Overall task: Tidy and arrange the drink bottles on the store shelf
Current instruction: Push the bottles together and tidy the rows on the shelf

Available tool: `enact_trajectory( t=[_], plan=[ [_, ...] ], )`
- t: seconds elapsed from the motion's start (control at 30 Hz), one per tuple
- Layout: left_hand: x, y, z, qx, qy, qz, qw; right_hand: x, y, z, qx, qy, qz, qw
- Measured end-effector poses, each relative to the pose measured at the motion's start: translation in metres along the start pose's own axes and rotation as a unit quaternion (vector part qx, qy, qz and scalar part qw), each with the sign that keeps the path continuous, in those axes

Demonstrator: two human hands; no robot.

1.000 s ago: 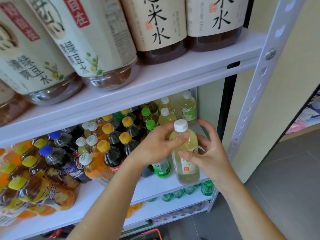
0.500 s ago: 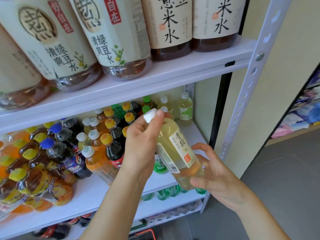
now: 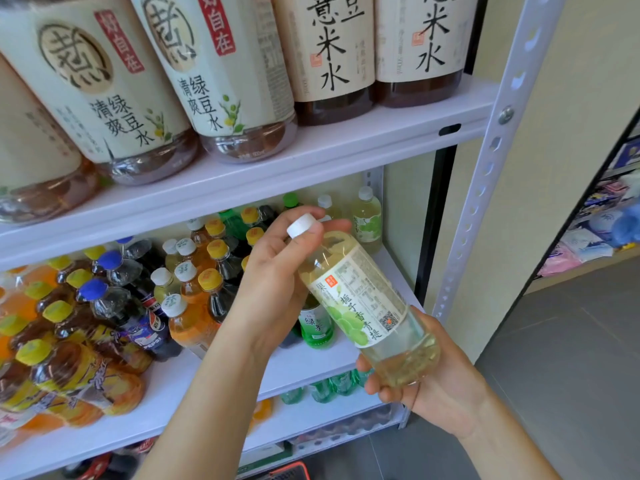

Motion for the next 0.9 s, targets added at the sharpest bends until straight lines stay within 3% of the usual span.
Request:
enact_trajectory(
  t=[0.13,0.37,0.5,0.6,0.73,0.9],
  plan=[
    [0.003,-0.001,-0.002,0.040,-0.040,0.036,0.998,-0.002,0.000,-0.005,0.038,-0.002,-0.018,0.999],
    [0.004,-0.001,-0.013,0.119,-0.048,0.053,0.990,-0.014,0.004,-0.008,0.092,0.137,-0.140,0.976],
    [0.003,-0.003,-0.018,0.081,-0.084,0.027,0.993,-0.014,0.007,-0.012,0.156,0.115,-0.179,0.965],
    [0.006,-0.003,-0.019,-0.003,-0.101,-0.004,0.995,-0.010,0.003,-0.007,0.139,0.068,-0.138,0.978],
    [-0.003,0.005,-0.003,-0.126,-0.026,-0.040,0.991,0.007,-0.002,-0.004,0.111,-0.008,-0.019,0.994],
    [-0.008,0.003,0.008,-0.040,-0.013,-0.002,0.999,0.017,-0.006,0.006,0.012,0.045,0.039,0.998]
  ],
)
Point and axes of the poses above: each hand's wrist, its own y-axis away from the middle knuckle, its own z-axis out of the palm, x = y × z, the point moved 6 cm from there along -y, towards the middle knuckle, and after that the axes turned 9 degrees about y, right-handed, at the moved point
